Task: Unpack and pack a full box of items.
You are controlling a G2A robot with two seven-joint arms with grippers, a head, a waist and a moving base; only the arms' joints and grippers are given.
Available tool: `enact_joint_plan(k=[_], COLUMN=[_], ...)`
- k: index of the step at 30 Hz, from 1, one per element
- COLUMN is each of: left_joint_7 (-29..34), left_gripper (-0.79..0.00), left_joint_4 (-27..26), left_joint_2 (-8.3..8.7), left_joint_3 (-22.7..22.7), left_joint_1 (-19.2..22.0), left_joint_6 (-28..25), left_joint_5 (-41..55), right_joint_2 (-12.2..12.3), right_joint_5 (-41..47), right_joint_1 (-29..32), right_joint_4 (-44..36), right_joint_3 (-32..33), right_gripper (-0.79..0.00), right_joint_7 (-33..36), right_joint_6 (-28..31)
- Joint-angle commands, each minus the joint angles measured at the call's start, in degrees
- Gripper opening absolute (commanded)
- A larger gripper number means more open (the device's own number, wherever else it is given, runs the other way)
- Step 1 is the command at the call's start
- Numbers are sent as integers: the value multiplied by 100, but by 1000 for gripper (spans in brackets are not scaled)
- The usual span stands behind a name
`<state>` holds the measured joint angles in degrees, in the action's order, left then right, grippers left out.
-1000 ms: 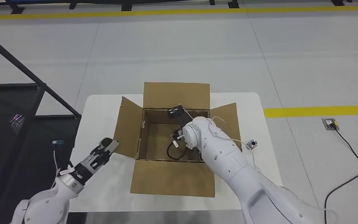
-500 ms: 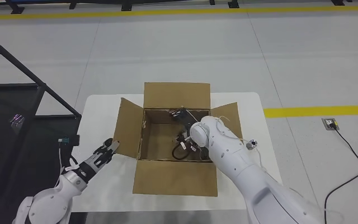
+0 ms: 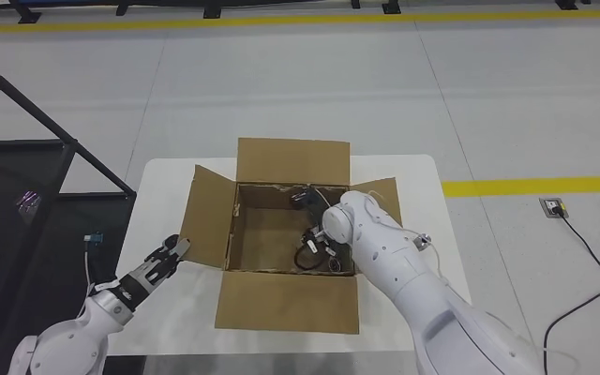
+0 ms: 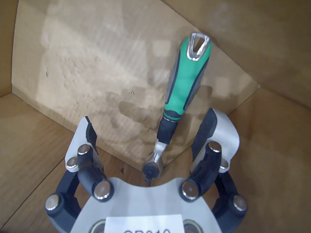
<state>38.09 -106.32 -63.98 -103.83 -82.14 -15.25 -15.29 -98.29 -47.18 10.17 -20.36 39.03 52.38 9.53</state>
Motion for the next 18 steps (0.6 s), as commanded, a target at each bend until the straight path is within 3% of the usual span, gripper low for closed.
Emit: enact_joint_plan(k=[1,5,7,10,13,18], left_joint_7=[21,46,44,51,55,55], left_gripper=[-785,-785,-785,-785,-785,-785], left_joint_4=[18,54,69,91,99,91], left_joint_2=[12,34,44,58,72,95], left_joint_3=[-5,-16,-32,-45,-51,-79], left_joint_1=[-3,-14,-24,-37,-58,-104], left_joint_6=[-7,-34,-47,-67,-82,-115], left_joint_5=[-19,-34,-32,-6,12,39], right_joint_2=[-18,-63,-85,-124,-164,-227], right_joint_5=[12,43,61,33,9,-5], right_joint_1=[-10,-20,-33,-84,-118,-152], right_joint_4=[8,54,79,162,240,389], right_joint_3=[7,13,16,5,-7,-19], right_gripper=[0,0,-86,-277,-391,-409], right_joint_7=[137,346,414,532,585,618], right_joint_6=[-124,-288,-297,-486,-595,-638])
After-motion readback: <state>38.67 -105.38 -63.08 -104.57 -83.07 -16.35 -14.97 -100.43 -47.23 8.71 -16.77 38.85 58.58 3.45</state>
